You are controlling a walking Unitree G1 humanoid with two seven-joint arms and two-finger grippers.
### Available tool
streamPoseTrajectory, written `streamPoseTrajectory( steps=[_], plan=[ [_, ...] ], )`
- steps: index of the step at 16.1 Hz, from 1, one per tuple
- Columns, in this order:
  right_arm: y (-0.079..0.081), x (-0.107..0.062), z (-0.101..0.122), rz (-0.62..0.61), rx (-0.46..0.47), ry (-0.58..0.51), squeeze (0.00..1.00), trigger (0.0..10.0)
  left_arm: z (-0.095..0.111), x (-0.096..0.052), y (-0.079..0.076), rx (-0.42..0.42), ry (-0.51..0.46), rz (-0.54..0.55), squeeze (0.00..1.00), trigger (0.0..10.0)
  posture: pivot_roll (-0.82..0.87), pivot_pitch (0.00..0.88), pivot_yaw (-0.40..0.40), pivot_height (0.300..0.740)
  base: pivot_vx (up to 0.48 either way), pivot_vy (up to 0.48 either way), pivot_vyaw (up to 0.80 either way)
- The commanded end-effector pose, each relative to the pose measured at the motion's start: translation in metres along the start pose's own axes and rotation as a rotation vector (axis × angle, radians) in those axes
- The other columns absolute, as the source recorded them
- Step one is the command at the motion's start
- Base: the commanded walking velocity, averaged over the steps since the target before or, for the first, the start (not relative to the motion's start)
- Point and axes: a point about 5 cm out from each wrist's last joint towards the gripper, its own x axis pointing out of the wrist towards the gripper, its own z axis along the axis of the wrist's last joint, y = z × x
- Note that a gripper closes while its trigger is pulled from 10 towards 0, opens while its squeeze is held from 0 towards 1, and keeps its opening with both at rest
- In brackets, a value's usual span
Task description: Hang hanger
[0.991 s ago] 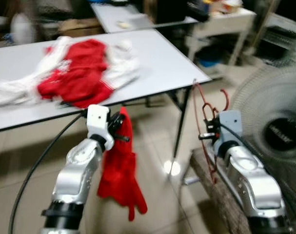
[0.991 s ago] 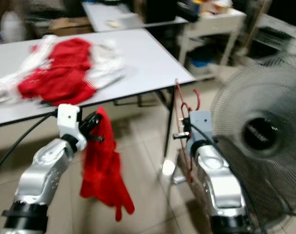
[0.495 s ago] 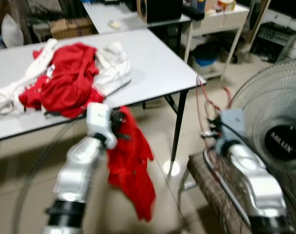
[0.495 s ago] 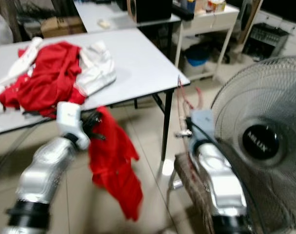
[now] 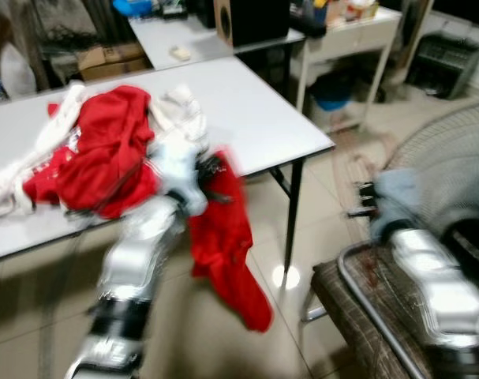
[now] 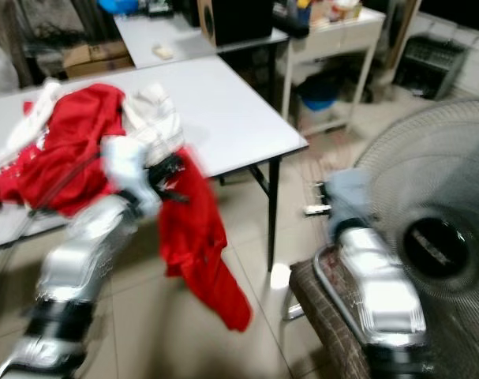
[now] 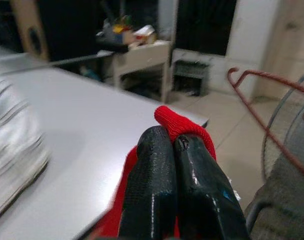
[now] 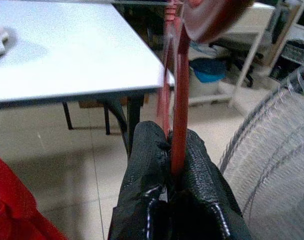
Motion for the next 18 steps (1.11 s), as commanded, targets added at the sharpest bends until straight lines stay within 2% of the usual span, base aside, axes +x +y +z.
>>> streamPoseTrajectory(
  steps=[1, 2, 3, 5, 6, 9, 12, 14, 16, 18],
  plan=[
    [0.014, -0.001, 0.022, 0.136, 0.027, -0.103, 0.0, 10.0, 0.009, -0.002, 0.014, 0.014, -0.021, 0.031, 0.0, 10.0, -0.15, 0.0, 0.075, 0.74, 0.39, 0.0, 0.0],
    [0.015, -0.004, 0.026, 0.196, 0.028, -0.123, 0.0, 10.0, 0.013, 0.001, 0.015, 0.013, -0.028, 0.024, 0.0, 10.0, -0.15, 0.0, 0.074, 0.74, 0.39, 0.0, 0.0],
    [0.01, -0.013, 0.031, 0.318, 0.004, -0.153, 0.0, 10.0, 0.024, 0.009, 0.02, 0.035, -0.036, 0.018, 0.0, 10.0, -0.15, 0.0, 0.072, 0.74, 0.39, 0.0, 0.0],
    [-0.001, -0.022, 0.034, 0.395, -0.041, -0.158, 0.0, 10.0, 0.035, 0.014, 0.029, 0.067, -0.044, 0.035, 0.0, 10.0, -0.15, 0.0, 0.071, 0.74, 0.394, 0.0, 0.0],
    [-0.015, -0.036, 0.04, 0.489, -0.085, -0.163, 0.0, 10.0, 0.054, 0.018, 0.039, 0.102, -0.074, 0.059, 0.0, 10.0, -0.15, 0.0, 0.063, 0.74, 0.386, 0.0, 0.0],
    [-0.024, -0.06, 0.058, 0.675, -0.118, -0.208, 0.0, 10.0, 0.084, 0.027, 0.053, 0.153, -0.119, 0.081, 0.0, 10.0, -0.15, 0.0, 0.055, 0.74, 0.387, 0.0, 0.0],
    [-0.028, -0.078, 0.069, 0.796, -0.122, -0.242, 0.0, 10.0, 0.097, 0.034, 0.067, 0.184, -0.125, 0.134, 0.0, 10.0, -0.15, 0.0, 0.056, 0.74, 0.387, 0.0, 0.0],
    [-0.028, -0.09, 0.075, 0.875, -0.108, -0.274, 0.0, 10.0, 0.116, 0.037, 0.077, 0.216, -0.152, 0.157, 0.0, 10.0, -0.15, 0.0, 0.056, 0.74, 0.386, 0.0, 0.0],
    [-0.027, -0.095, 0.074, 0.912, -0.116, -0.264, 0.0, 10.0, 0.131, 0.039, 0.082, 0.236, -0.181, 0.168, 0.0, 10.0, -0.16, 0.0, 0.051, 0.74, 0.388, 0.0, 0.0],
    [-0.024, -0.094, 0.067, 0.934, -0.135, -0.203, 0.0, 10.0, 0.148, 0.041, 0.083, 0.246, -0.216, 0.15, 0.0, 10.0, -0.16, 0.0, 0.049, 0.74, 0.382, 0.0, 0.0]
  ],
)
